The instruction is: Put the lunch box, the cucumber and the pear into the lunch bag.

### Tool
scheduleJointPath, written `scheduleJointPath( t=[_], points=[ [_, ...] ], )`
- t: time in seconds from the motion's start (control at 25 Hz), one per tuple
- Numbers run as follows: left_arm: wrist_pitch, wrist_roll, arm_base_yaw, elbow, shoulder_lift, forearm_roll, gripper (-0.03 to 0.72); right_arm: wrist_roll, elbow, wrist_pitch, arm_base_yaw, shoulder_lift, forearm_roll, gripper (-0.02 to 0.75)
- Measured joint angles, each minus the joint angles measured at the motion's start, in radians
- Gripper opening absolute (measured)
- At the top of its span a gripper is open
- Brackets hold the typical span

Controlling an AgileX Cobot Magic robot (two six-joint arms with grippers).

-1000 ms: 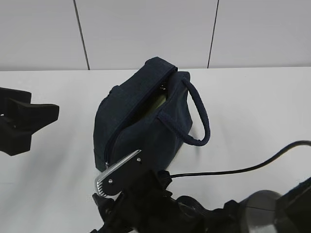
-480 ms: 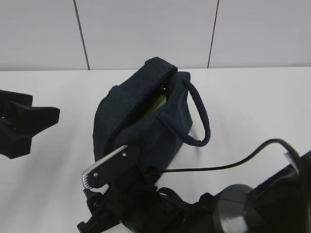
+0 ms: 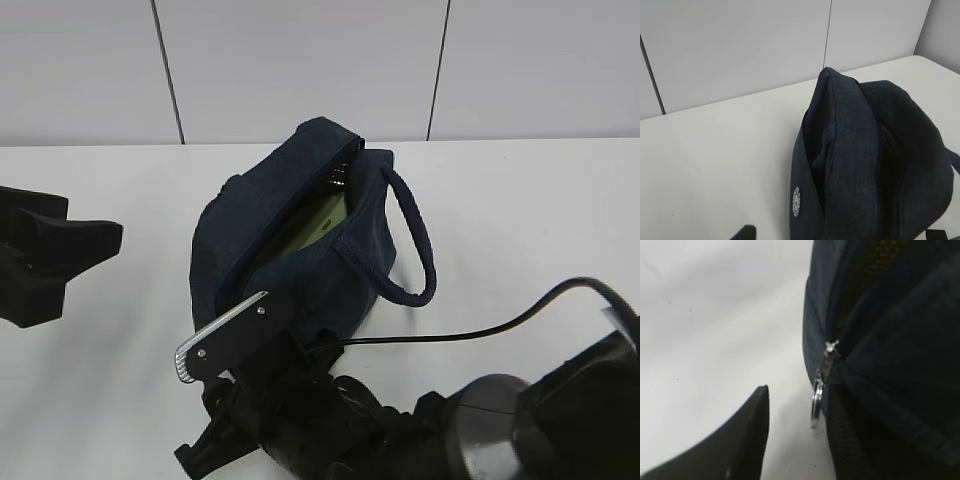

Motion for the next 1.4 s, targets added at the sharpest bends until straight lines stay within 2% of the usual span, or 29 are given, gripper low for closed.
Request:
scheduleJointPath(
  t=[0.08,0.2,0.36,0.48,0.56,0.88,1.16,1.4],
  points=[
    [0.0,0.0,0.0,0.0,0.0,0.0,0.379,-0.002,0.0,0.0,0.0,-0.002,0.0,0.304],
    [0.0,0.0,0.0,0.0,0.0,0.0,0.379,-0.004,0.0,0.0,0.0,-0.002,0.005,0.26],
    [0.0,0.0,0.0,0.0,0.0,0.0,0.379,-0.006,0.0,0.005,0.0,-0.002,0.005,0.167],
    [0.0,0.0,0.0,0.0,0.0,0.0,0.379,-0.021,0.0,0.01,0.0,-0.004,0.012,0.041],
    [0.0,0.0,0.0,0.0,0.0,0.0,0.379,-0.028,0.0,0.017,0.0,-0.004,0.013,0.001],
    [0.0,0.0,0.0,0.0,0.0,0.001,0.379,-0.071,0.0,0.112,0.0,-0.05,0.05,0.0],
    [0.0,0.0,0.0,0.0,0.0,0.002,0.379,-0.229,0.0,0.155,0.0,-0.186,0.155,0.0],
    [0.018,0.0,0.0,0.0,0.0,-0.017,0.373,-0.321,0.0,0.163,0.0,-0.282,0.194,0.0]
  ],
)
